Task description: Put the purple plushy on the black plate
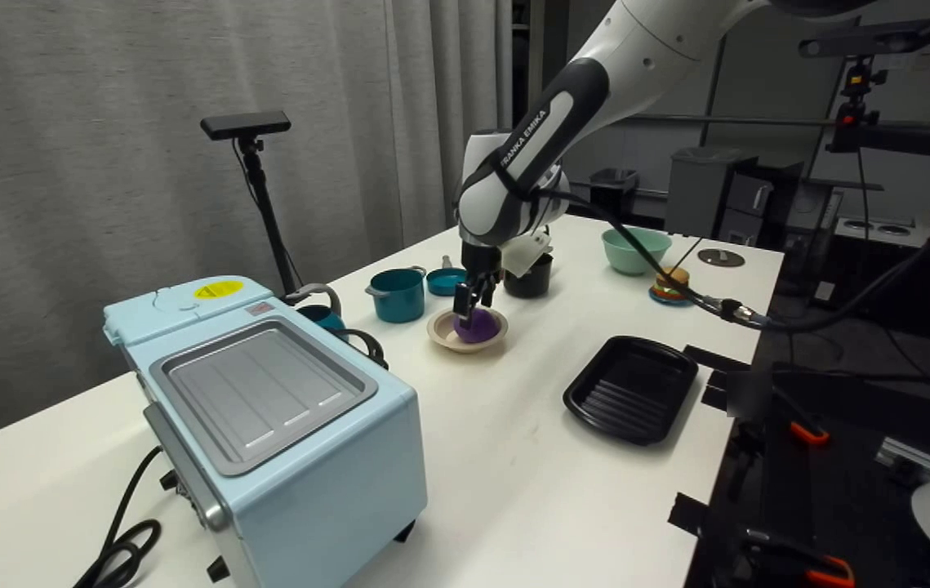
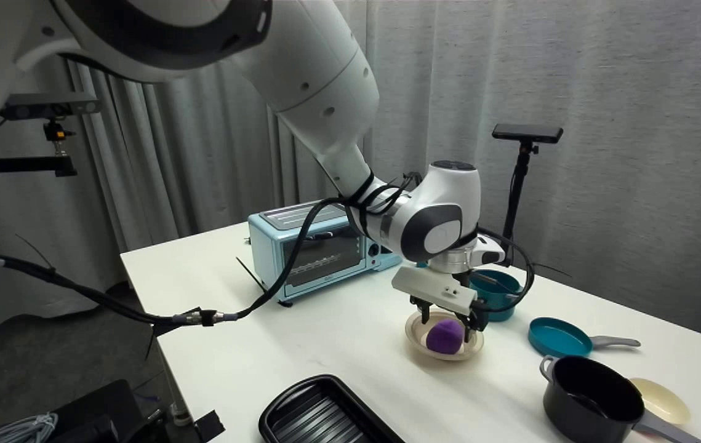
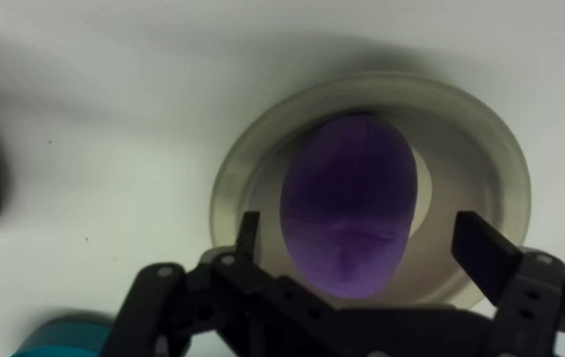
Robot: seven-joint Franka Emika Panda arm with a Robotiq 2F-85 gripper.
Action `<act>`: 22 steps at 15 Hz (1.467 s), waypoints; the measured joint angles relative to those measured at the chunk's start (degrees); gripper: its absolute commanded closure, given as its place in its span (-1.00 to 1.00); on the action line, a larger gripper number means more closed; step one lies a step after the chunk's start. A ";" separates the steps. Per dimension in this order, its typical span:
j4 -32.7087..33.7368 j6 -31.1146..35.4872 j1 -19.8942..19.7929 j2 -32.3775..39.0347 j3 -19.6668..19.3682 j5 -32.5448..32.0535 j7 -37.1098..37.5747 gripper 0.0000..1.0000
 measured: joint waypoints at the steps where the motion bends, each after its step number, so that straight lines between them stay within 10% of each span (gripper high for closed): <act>1: 1.44 -0.58 -0.39 1.45 0.13 0.00 0.00 -0.17; 8: 8.36 -2.52 -1.74 5.46 1.36 0.00 0.00 0.80; 22: -0.68 -15.56 -1.63 -10.53 8.31 0.04 -4.35 0.88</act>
